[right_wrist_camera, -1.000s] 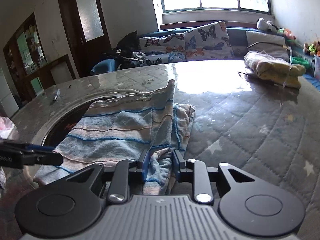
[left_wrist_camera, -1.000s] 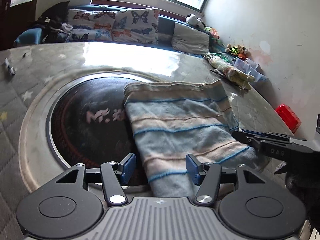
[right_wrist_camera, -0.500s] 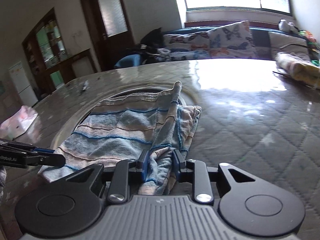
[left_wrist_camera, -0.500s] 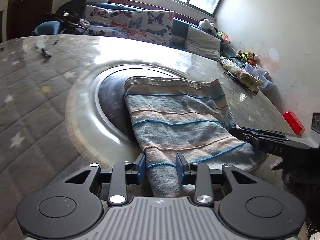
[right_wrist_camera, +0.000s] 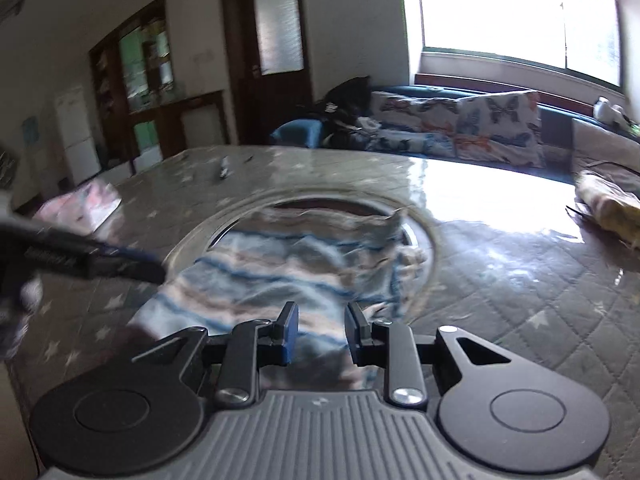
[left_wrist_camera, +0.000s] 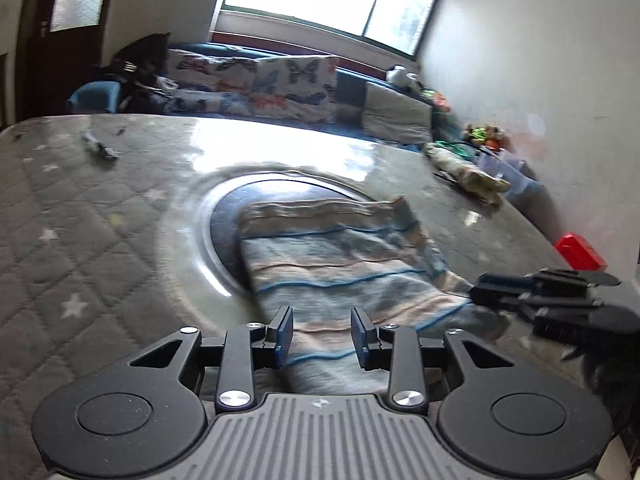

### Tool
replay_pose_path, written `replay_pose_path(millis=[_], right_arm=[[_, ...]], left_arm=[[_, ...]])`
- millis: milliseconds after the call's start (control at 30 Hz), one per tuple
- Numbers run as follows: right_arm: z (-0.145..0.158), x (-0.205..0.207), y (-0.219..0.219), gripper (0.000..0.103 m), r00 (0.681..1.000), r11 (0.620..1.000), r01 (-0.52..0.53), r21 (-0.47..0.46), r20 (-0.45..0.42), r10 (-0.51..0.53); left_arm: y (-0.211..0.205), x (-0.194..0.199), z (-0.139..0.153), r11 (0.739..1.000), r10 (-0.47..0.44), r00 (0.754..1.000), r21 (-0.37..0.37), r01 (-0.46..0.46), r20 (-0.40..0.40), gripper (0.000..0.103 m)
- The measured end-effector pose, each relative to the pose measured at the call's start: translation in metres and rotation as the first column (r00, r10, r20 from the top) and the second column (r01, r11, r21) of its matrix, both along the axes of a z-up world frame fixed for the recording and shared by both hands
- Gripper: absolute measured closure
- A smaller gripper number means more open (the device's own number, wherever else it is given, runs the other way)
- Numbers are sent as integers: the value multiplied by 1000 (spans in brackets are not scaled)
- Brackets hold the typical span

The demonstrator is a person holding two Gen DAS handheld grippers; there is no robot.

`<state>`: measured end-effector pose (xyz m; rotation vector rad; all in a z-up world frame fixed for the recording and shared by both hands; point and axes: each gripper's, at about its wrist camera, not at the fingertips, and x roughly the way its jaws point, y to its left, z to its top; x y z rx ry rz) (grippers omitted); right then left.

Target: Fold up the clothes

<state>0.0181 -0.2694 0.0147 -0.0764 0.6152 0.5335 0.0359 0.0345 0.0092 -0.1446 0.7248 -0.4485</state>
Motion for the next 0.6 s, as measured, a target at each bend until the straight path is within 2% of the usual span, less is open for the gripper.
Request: replay_pose_path(millis=[200, 433, 600], right_arm=[[-14, -9, -1, 80, 999, 1000, 10, -10, -33, -11], [-27, -11, -10, 83, 999, 1000, 27, -2, -21, -27], [-21, -17, -14, 83, 999, 999, 31, -26, -20, -31]], left_arm=[[-11, 2, -22, 999, -45, 998, 18, 46, -38, 70], [-9, -1, -28, 997, -68, 998, 34, 68, -19, 70], [-8, 2, -26, 997, -71, 997, 31, 72, -28, 69]])
